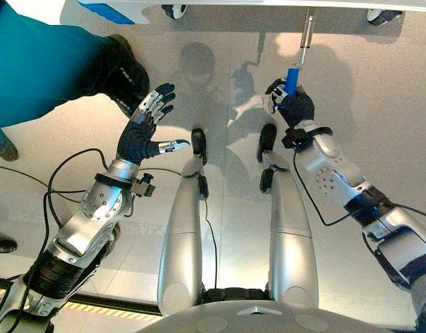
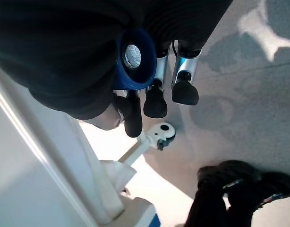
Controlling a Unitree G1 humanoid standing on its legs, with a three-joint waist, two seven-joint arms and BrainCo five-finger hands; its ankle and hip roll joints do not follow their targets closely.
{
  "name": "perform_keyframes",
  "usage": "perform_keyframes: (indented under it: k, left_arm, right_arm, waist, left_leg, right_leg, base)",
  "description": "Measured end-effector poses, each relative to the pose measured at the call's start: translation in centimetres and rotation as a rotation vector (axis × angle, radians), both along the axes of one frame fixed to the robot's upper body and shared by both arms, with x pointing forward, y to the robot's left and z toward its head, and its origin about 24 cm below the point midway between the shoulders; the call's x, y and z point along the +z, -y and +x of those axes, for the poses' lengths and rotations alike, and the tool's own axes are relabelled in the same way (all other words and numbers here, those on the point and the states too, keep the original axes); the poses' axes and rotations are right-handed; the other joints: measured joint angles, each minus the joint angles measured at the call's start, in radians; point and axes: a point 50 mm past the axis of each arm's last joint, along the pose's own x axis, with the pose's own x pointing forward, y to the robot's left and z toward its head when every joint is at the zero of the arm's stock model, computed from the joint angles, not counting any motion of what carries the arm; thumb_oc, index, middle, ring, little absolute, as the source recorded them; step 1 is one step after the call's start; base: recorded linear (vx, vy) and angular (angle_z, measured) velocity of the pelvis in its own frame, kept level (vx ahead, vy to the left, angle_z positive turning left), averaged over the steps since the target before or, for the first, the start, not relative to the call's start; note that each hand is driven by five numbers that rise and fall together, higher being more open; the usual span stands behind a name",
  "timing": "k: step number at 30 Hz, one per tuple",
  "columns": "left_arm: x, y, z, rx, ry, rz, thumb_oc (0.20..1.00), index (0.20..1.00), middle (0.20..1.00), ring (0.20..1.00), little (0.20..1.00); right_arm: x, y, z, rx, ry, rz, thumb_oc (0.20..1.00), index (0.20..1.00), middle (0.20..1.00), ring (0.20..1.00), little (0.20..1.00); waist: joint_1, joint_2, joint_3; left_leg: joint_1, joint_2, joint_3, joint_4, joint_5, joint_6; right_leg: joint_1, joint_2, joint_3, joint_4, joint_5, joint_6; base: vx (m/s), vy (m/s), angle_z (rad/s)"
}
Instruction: Raise the hospital bed
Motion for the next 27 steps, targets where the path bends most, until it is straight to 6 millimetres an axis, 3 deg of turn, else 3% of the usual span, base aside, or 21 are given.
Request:
perform_keyframes:
  k: [4, 8, 10, 15, 21, 27]
  left_arm:
    - [0.0, -0.2, -0.2, -0.016, -0.001, 0.018, 1.0, 1.0, 1.0, 1.0, 1.0]
    - [-0.3, 0.1, -0.2, -0.042, -0.024, -0.005, 1.0, 1.0, 1.0, 1.0, 1.0]
    - [-0.4, 0.6, -0.1, -0.066, -0.028, -0.011, 1.0, 1.0, 1.0, 1.0, 1.0]
    - [-0.1, 1.8, 0.0, -0.124, -0.012, -0.018, 1.0, 1.0, 1.0, 1.0, 1.0]
    - [0.0, 2.0, 0.1, -0.141, -0.004, -0.013, 1.0, 1.0, 1.0, 1.0, 1.0]
    - [0.4, 2.3, 0.2, -0.163, 0.012, -0.005, 1.0, 1.0, 1.0, 1.0, 1.0]
  right_arm:
    - [-0.7, -0.8, 2.8, -0.085, -0.062, -0.061, 0.2, 0.2, 0.2, 0.2, 0.2]
    - [-0.8, -1.3, 4.4, -0.147, -0.107, -0.049, 0.2, 0.2, 0.2, 0.2, 0.2]
    - [-1.1, -0.7, 5.4, -0.214, -0.15, -0.091, 0.2, 0.2, 0.2, 0.2, 0.2]
    - [-1.2, 2.6, 6.5, -0.39, -0.262, -0.117, 0.2, 0.2, 0.2, 0.2, 0.2]
    - [-1.6, 5.6, 6.4, -0.494, -0.337, -0.11, 0.2, 0.2, 0.2, 0.2, 0.2]
    - [-1.4, 8.4, 6.0, -0.567, -0.354, -0.095, 0.2, 0.2, 0.2, 0.2, 0.2]
  waist:
    - [0.018, 0.0, 0.0]
    - [0.032, 0.0, -0.001]
    - [0.042, 0.001, -0.001]
    - [0.107, 0.003, 0.0]
    - [0.137, 0.008, -0.001]
    - [0.157, 0.035, -0.003]
  left_leg:
    - [0.008, -0.002, -0.004, -0.005, 0.0, 0.004]
    - [0.004, -0.004, -0.009, -0.01, 0.007, 0.009]
    - [0.003, -0.01, -0.014, -0.01, 0.008, 0.01]
    - [-0.01, -0.026, -0.03, -0.012, 0.016, 0.012]
    - [-0.014, -0.042, -0.032, -0.019, 0.021, 0.02]
    - [-0.028, -0.054, -0.029, -0.016, 0.025, 0.025]
  right_leg:
    - [0.009, -0.001, -0.003, -0.003, 0.0, 0.003]
    - [0.012, -0.003, 0.0, -0.014, 0.001, 0.004]
    - [0.014, -0.003, 0.001, -0.015, 0.004, 0.008]
    - [0.011, -0.016, -0.009, -0.02, 0.007, 0.014]
    - [0.006, -0.034, -0.007, -0.015, 0.001, 0.023]
    - [-0.014, -0.042, 0.006, 0.005, -0.007, 0.028]
  base:
    - [0.02, 0.005, 0.05]
    - [0.02, 0.018, 0.07]
    - [0.01, 0.011, 0.02]
    - [0.01, 0.014, 0.08]
    - [0.01, 0.004, 0.09]
    - [0.0, -0.003, 0.04]
